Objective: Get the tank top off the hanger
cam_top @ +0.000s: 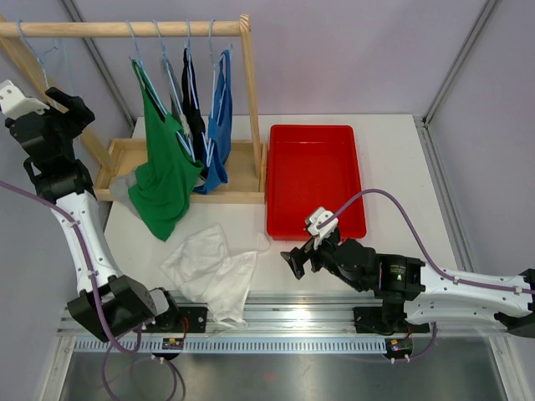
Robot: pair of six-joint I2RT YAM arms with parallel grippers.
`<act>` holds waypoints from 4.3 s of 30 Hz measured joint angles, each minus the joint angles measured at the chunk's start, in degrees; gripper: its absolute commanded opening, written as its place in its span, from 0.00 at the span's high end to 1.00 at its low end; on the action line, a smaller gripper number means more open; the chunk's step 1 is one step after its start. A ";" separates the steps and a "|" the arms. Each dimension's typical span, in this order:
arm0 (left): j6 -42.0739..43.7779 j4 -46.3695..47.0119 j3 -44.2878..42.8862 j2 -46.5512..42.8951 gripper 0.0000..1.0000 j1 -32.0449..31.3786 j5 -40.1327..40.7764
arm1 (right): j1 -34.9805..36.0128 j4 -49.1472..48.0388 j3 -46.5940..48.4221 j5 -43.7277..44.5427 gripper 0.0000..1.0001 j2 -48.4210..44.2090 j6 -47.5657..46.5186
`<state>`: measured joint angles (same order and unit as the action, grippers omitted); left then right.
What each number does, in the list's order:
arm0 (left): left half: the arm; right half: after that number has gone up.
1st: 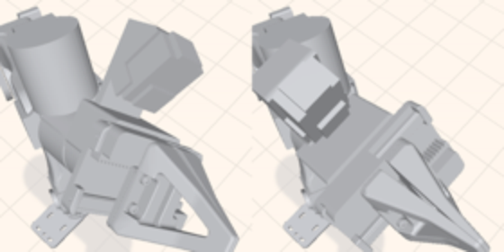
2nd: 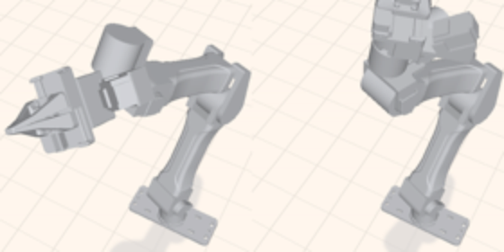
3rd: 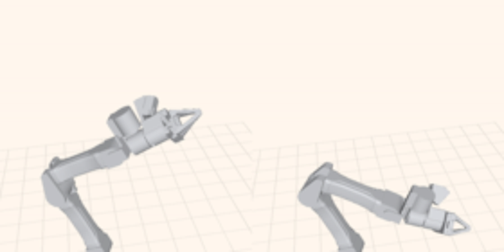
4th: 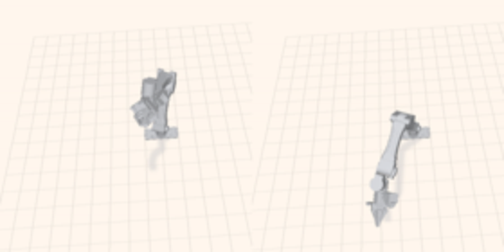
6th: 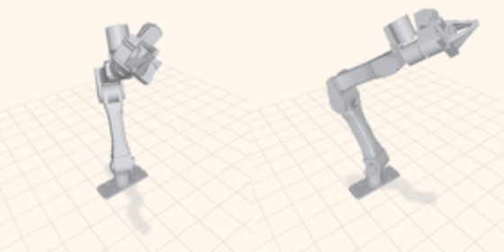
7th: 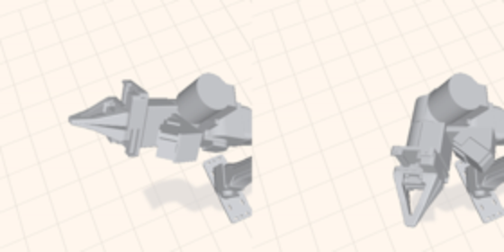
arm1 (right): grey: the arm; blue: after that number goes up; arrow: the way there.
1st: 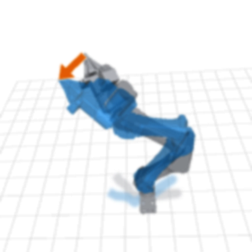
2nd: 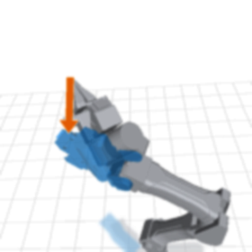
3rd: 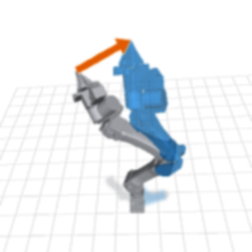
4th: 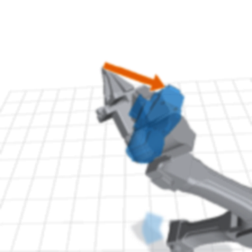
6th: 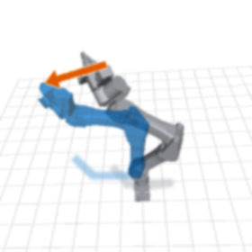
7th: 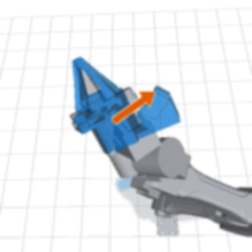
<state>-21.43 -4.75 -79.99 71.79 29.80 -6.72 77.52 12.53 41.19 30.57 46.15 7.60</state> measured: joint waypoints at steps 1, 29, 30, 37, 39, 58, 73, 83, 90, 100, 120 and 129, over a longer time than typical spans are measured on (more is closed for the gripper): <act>-0.15 -0.22 0.00 -0.76 0.01 0.00 0.37 | 0.00 -0.26 -0.17 0.00 0.01 0.00 0.00; -1.70 -3.06 29.66 -44.98 0.02 -13.77 -5.14 | 0.00 -6.51 16.83 -3.85 0.01 35.69 0.04; -0.68 -3.34 30.29 -45.44 0.02 -15.30 -4.72 | 0.00 -6.82 18.53 -4.42 0.01 38.56 0.04; 4.28 -6.51 30.58 -44.96 0.01 -20.74 -1.81 | 0.00 -8.90 26.99 -8.66 0.01 56.54 1.25; 5.09 -7.32 30.56 -44.26 0.01 -20.76 -1.27 | 0.00 -9.05 28.06 -10.78 0.01 59.89 2.16; 6.43 -9.84 30.58 -45.44 0.01 -20.87 1.42 | 4.68 -11.93 33.31 -19.30 0.20 70.93 7.37; 6.40 -9.86 30.60 -46.23 0.02 -20.87 2.25 | 4.48 -11.28 31.87 -17.44 1.00 70.34 12.85; 6.43 -10.32 30.62 -46.73 0.01 -20.87 3.43 | 4.61 4.96 22.56 -8.39 1.00 49.51 13.00; 6.43 -11.02 30.62 -46.99 0.01 -20.87 3.93 | 4.48 15.56 23.02 2.95 1.00 26.29 12.98; 6.43 -11.15 30.62 -46.99 0.01 -20.87 3.98 | -11.10 23.15 26.21 8.15 1.00 14.27 6.93; 6.62 -11.10 30.75 -47.41 0.01 -20.87 4.00 | -48.24 12.33 33.66 -20.50 1.00 33.90 -0.35; 6.64 -11.10 30.97 -47.76 0.01 -20.87 4.00 | -48.57 10.67 32.11 -23.80 1.00 38.27 -0.57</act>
<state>-14.79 -15.86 -49.01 24.03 8.93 -2.72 28.95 23.20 73.30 6.76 84.42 7.03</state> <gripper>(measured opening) 0.988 0.032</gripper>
